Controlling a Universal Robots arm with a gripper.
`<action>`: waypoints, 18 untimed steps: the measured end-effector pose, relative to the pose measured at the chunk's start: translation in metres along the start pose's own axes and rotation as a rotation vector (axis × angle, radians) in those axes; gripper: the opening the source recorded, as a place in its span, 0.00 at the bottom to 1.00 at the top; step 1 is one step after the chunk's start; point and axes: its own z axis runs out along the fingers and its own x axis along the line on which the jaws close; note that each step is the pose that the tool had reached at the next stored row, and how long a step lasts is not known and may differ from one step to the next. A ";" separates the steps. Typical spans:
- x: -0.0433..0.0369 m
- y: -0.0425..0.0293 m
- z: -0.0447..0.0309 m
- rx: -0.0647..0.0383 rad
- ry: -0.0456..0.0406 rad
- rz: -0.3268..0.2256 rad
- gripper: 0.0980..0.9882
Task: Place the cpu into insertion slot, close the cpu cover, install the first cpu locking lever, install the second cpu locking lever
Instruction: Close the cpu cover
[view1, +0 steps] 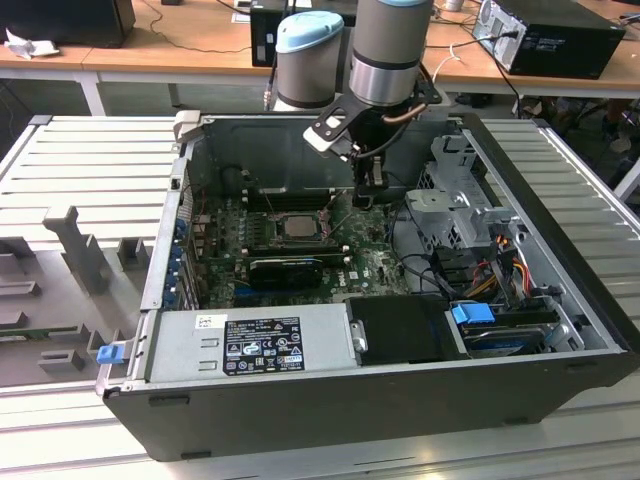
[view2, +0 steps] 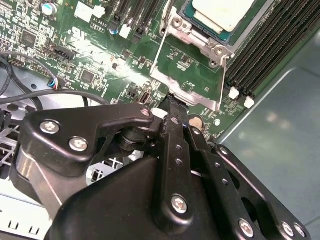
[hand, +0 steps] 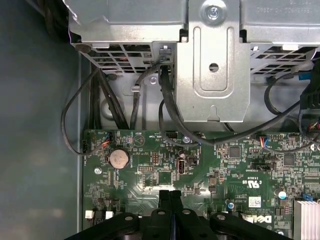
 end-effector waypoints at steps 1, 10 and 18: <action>0.0000 -0.0005 0.0000 0.000 0.0000 0.000 0.01; 0.0000 -0.0030 0.0000 0.000 0.0000 0.000 0.01; 0.0000 -0.0050 -0.0001 0.000 0.0000 0.000 0.01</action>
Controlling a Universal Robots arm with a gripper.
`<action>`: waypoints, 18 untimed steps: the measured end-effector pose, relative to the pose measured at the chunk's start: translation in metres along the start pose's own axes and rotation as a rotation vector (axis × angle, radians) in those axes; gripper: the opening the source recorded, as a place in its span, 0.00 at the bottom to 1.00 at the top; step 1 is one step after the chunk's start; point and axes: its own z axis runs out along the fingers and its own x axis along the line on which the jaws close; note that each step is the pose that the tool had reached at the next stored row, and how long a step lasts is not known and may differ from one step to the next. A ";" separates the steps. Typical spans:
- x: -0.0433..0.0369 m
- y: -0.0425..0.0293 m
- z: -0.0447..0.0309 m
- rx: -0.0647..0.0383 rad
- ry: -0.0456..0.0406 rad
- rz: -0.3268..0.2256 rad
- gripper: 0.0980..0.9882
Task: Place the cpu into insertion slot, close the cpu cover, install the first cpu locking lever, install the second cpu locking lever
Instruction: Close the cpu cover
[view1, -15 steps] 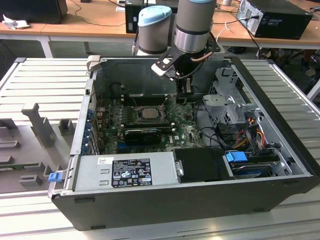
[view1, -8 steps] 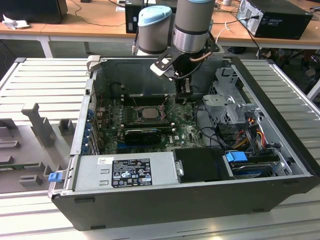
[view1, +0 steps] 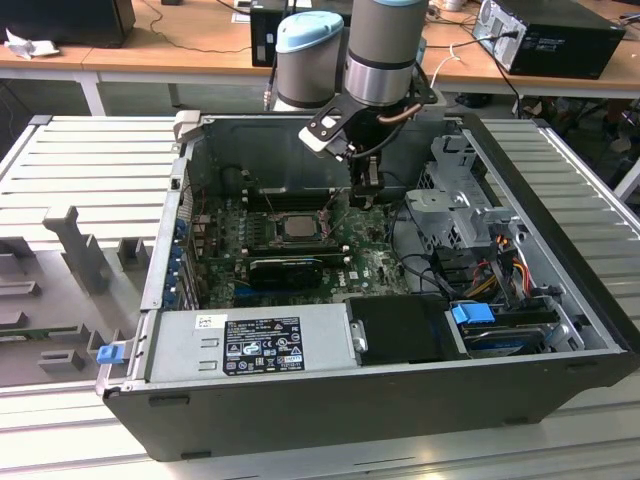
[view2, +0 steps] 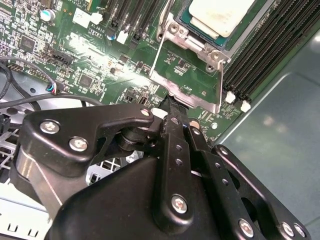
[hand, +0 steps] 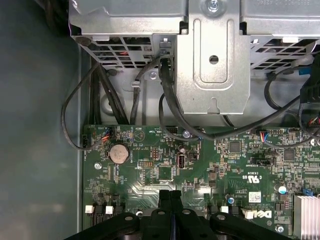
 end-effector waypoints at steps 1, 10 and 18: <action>0.0000 -0.0002 0.0000 0.000 0.0000 0.000 0.01; 0.0000 -0.0020 0.0000 0.000 0.0001 0.000 0.01; 0.0000 -0.0039 -0.0001 0.000 0.0000 0.000 0.01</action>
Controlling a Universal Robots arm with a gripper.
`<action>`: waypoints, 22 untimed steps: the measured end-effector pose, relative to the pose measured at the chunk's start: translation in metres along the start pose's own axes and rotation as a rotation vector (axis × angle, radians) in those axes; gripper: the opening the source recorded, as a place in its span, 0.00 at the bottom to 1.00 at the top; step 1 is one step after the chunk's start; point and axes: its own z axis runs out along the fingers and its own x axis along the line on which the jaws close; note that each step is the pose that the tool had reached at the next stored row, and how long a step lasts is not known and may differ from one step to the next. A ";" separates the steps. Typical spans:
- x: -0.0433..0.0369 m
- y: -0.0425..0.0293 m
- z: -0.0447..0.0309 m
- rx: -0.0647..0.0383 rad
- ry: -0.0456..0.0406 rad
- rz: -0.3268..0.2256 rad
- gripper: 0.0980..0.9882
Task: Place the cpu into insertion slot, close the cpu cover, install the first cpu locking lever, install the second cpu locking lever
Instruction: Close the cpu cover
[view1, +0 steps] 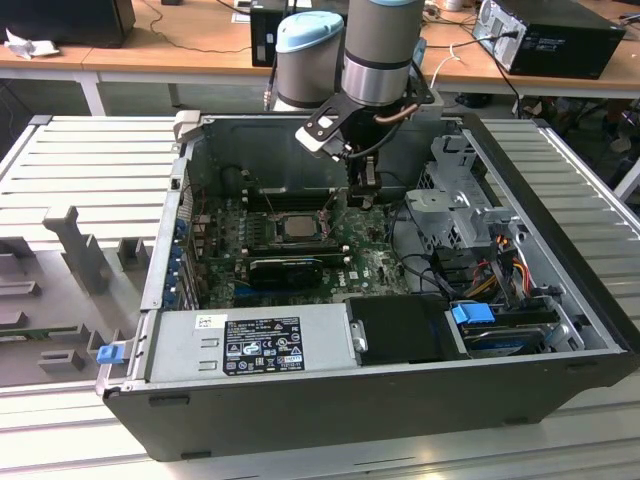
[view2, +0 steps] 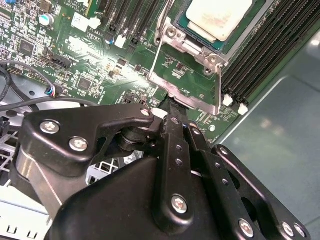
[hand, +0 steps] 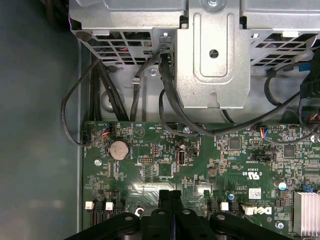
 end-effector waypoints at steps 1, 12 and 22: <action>0.0000 -0.0002 0.0000 0.000 0.0000 0.000 0.01; 0.0000 -0.0023 0.0000 0.000 0.0000 0.000 0.01; 0.0000 -0.0039 -0.0001 0.000 0.0000 0.000 0.01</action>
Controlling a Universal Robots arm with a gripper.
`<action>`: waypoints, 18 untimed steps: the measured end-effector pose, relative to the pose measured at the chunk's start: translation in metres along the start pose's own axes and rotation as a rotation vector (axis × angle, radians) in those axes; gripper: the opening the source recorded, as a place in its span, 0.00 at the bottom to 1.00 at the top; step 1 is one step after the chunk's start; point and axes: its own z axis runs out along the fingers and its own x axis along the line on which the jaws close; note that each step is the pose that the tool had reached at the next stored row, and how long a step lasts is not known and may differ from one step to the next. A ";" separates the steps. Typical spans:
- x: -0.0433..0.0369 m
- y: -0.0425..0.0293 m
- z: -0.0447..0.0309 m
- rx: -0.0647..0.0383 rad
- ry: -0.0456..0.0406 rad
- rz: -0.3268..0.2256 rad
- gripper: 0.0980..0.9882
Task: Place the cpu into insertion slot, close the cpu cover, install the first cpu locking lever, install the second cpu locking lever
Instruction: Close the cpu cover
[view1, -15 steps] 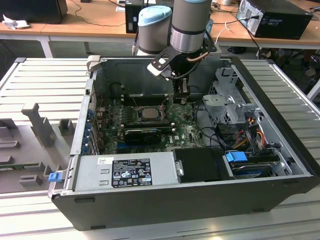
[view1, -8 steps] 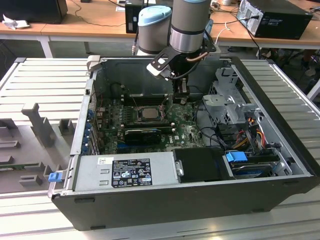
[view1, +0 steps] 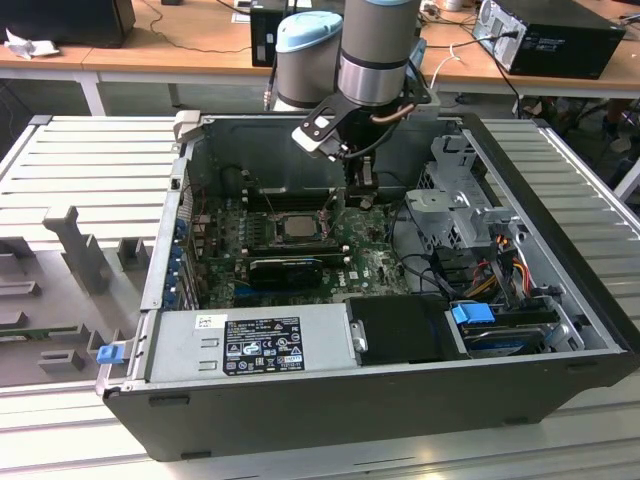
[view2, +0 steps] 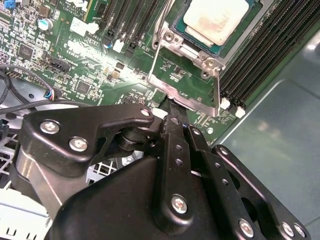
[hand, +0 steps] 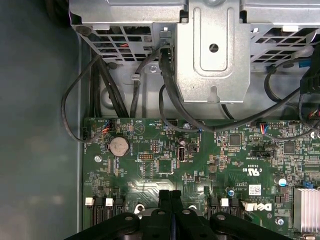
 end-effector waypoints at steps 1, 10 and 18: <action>0.0000 -0.0003 0.0000 0.000 0.0000 0.000 0.01; 0.0000 -0.0039 -0.0001 0.000 0.0000 0.000 0.01; 0.0000 -0.0069 -0.0001 0.000 0.0000 0.000 0.01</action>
